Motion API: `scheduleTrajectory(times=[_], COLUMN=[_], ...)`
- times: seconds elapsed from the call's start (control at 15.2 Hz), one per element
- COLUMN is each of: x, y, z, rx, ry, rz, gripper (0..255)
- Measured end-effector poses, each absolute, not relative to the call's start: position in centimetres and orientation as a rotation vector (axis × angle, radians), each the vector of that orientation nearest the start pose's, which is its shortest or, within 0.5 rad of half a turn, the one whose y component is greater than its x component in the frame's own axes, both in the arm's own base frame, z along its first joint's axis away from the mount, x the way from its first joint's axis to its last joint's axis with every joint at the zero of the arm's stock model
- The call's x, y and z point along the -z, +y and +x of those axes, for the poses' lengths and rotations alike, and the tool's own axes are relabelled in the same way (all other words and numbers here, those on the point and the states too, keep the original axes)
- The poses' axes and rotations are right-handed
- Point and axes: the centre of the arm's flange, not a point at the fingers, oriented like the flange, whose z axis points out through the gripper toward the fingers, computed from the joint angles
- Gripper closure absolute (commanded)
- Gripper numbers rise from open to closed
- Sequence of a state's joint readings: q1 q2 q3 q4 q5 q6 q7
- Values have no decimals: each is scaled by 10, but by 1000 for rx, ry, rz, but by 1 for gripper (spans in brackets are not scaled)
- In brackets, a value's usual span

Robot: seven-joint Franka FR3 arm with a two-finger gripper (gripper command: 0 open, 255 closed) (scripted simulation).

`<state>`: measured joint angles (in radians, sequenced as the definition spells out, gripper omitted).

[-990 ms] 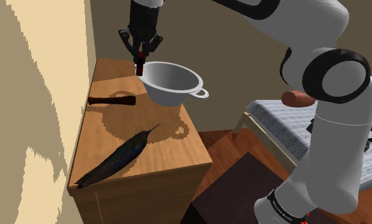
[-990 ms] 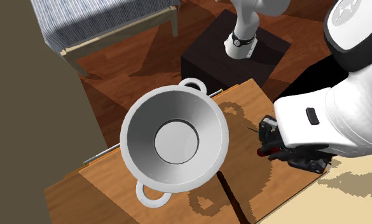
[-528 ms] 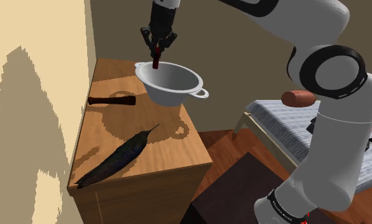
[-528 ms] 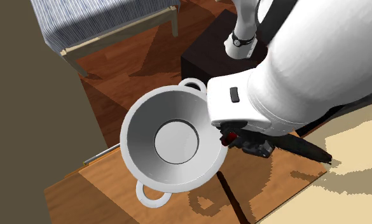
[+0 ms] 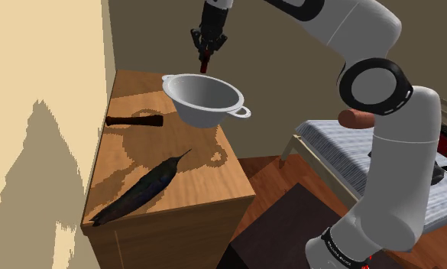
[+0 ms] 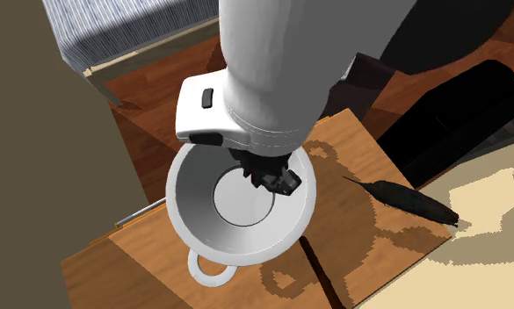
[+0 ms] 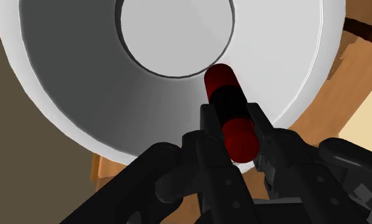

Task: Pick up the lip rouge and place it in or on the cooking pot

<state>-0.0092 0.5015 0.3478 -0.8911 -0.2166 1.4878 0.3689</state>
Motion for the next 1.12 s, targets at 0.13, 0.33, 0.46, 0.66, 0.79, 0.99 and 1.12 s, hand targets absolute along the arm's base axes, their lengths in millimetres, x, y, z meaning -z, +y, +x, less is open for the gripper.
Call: scheduleTrajectory(times=[0.13,0.33,0.46,0.66,0.79,0.99,1.12], x=[-634,-622,-611,-596,-585,-569,-559], y=[106,95,93,92,92,93,92], z=[677,682,682,683,683,683,682], rx=[200,198,198,198,199,198,198], ry=[174,174,173,173,173,173,173], rz=[-3139,-3139,-3140,-3140,-3139,-3139,-3139], gripper=[255,255,255,255,255,255,255])
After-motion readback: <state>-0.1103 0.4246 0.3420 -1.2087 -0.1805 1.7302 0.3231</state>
